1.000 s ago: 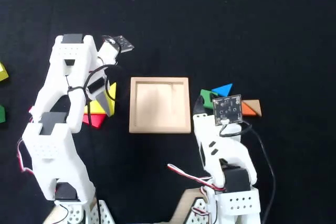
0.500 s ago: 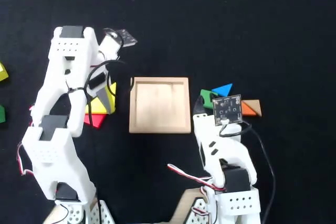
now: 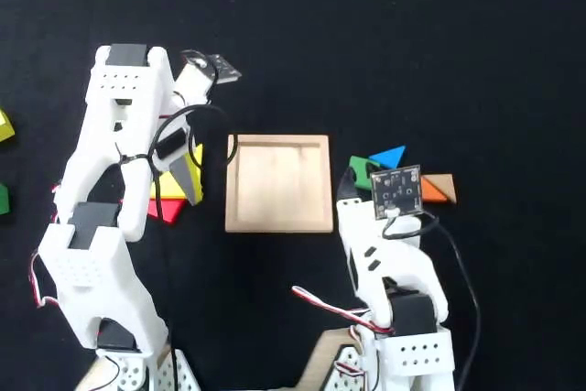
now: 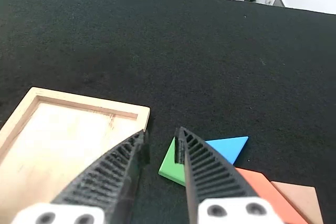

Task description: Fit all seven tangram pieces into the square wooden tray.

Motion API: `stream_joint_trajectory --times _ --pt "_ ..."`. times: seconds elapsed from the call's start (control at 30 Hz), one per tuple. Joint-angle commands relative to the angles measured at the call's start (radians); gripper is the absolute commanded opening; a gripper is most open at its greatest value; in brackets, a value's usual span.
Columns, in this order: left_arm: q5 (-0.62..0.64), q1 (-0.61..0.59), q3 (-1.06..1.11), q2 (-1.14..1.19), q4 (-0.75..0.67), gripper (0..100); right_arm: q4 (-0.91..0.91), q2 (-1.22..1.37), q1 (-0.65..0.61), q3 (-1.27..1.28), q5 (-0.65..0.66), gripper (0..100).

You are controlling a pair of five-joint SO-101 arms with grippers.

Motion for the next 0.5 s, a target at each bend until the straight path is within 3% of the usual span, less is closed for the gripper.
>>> stream_joint_trajectory --times 0.0,0.47 --pt "0.043 0.013 -0.025 -0.037 0.006 38 0.008 -0.081 -0.014 -0.004 0.006 9.9" --pt "0.044 -0.031 -0.045 0.057 -0.121 39 0.008 -0.081 -0.014 -0.004 0.006 9.9"
